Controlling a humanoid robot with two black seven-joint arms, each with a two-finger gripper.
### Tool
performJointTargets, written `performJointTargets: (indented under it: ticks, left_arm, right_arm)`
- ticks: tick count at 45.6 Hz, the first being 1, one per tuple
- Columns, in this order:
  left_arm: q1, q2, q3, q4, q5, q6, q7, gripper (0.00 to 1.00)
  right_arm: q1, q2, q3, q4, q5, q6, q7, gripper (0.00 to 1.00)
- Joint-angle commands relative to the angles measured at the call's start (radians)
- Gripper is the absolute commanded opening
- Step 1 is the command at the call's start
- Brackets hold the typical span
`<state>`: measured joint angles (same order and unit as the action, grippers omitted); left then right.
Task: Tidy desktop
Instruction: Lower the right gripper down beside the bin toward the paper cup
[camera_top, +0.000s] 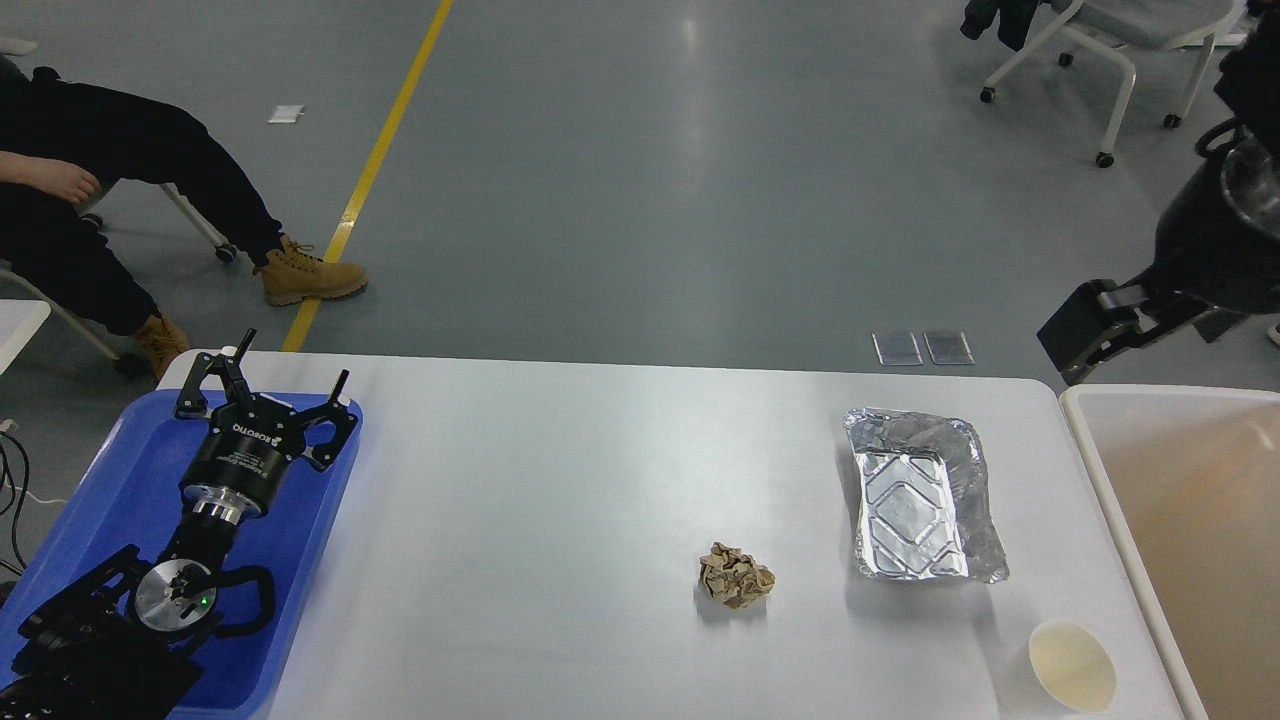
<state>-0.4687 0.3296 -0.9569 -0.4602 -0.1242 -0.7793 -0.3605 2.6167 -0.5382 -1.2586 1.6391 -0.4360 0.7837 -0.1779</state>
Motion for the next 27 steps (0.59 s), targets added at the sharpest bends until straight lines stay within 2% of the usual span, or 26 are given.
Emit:
performJointTargets:
  ticks: [1,27]
  left_arm:
    - [0.001,0.000,0.000,0.000,0.000,0.000,-0.001,0.99]
    - [0.001,0.000,0.000,0.000,0.000,0.000,-0.001,0.99]
  right_arm:
    - [0.037,-0.035,-0.120,0.036,0.002,0.002,0.000,1.00]
    - [0.028,-0.304,-0.245,0.071,-0.042,0.002,-0.002,1.00]
